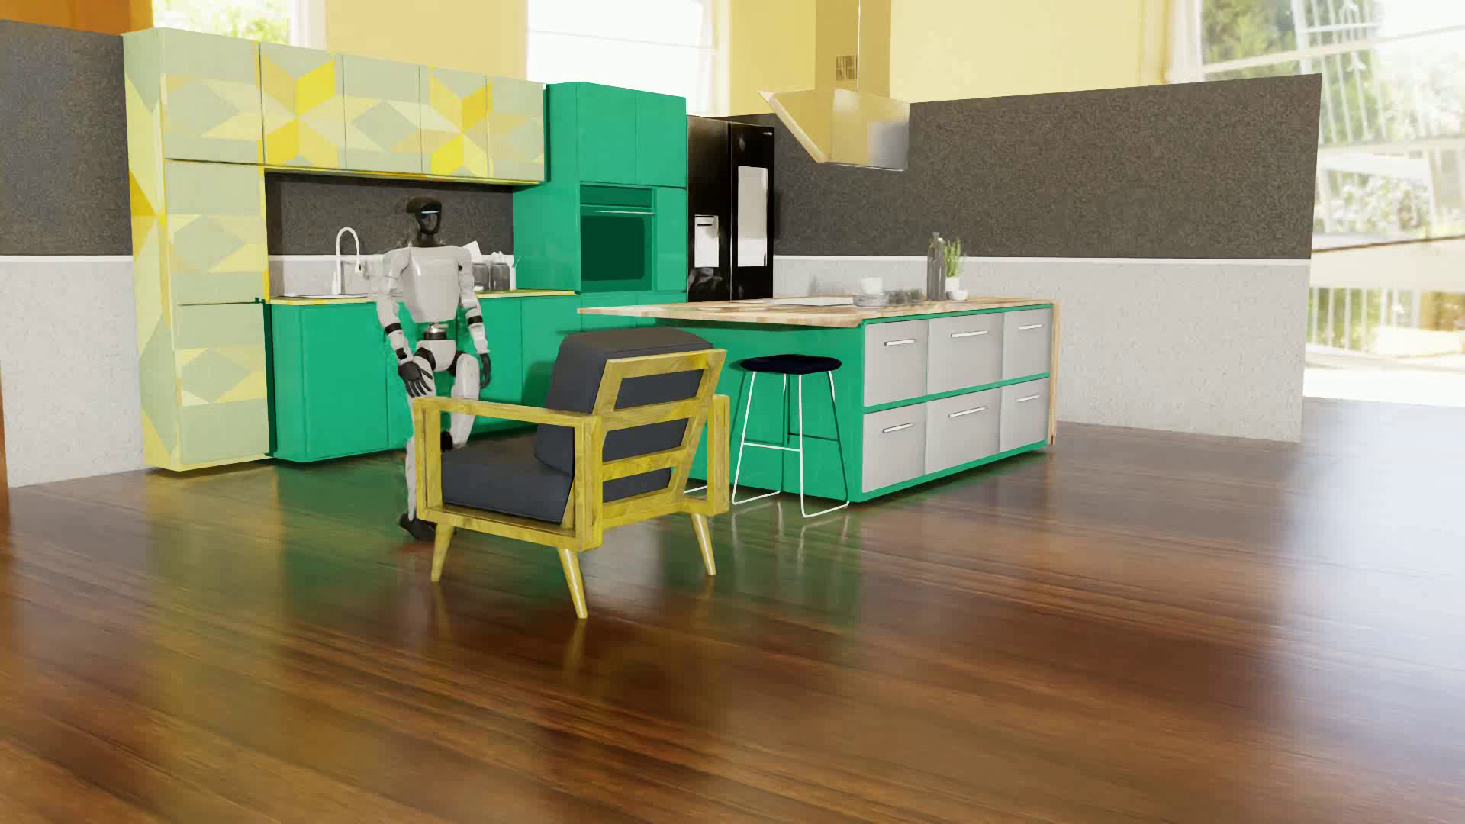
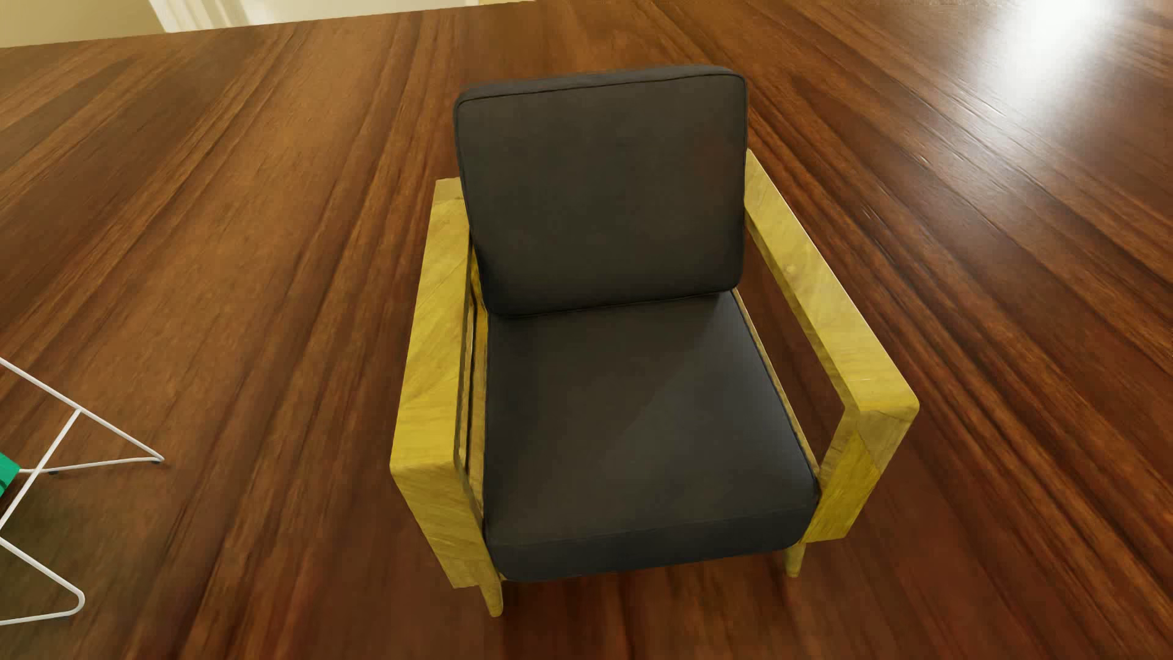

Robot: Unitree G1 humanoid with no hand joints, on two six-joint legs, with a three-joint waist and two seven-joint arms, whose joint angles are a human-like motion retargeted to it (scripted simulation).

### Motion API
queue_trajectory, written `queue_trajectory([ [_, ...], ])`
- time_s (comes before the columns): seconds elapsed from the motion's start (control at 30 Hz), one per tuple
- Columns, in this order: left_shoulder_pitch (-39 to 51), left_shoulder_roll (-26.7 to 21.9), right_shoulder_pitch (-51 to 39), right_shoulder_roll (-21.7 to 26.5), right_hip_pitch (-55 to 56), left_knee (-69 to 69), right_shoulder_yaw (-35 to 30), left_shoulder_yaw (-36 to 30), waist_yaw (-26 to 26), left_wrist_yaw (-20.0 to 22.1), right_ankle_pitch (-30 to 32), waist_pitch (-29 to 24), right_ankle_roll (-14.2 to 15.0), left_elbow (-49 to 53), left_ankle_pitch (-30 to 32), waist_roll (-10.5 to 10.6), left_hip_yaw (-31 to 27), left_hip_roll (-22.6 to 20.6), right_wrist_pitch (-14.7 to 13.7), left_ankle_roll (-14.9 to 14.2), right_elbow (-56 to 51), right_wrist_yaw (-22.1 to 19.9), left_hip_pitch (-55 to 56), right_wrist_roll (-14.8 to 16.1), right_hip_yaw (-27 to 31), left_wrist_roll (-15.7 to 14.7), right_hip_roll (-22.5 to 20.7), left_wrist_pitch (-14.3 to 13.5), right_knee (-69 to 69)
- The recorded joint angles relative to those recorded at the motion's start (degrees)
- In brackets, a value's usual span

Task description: Stand still

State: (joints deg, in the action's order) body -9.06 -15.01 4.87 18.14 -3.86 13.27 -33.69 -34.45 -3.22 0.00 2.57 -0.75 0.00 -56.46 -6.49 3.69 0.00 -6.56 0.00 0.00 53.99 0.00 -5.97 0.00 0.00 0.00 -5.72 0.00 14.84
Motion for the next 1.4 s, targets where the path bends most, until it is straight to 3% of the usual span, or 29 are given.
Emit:
queue_trajectory([
  [0.7, -0.51, 0.79, 1.50, -0.08, -0.26, 0.51, 4.05, 2.08, -1.27, 0.00, -0.37, 0.82, 0.00, -1.08, -0.46, -0.27, 0.00, -1.03, 0.00, 0.00, -0.95, 0.00, 1.05, 0.00, 0.00, 0.00, 1.31, 0.00, -1.22],
  [1.4, -0.26, 0.86, 1.10, 0.11, -0.95, -0.33, 3.00, 1.99, -1.19, 0.00, -0.21, 1.02, 0.00, -1.01, -0.56, -0.21, 0.00, -0.90, 0.00, 0.00, -0.63, 0.00, 0.06, 0.00, 0.00, 0.00, 1.10, 0.00, -1.33],
])
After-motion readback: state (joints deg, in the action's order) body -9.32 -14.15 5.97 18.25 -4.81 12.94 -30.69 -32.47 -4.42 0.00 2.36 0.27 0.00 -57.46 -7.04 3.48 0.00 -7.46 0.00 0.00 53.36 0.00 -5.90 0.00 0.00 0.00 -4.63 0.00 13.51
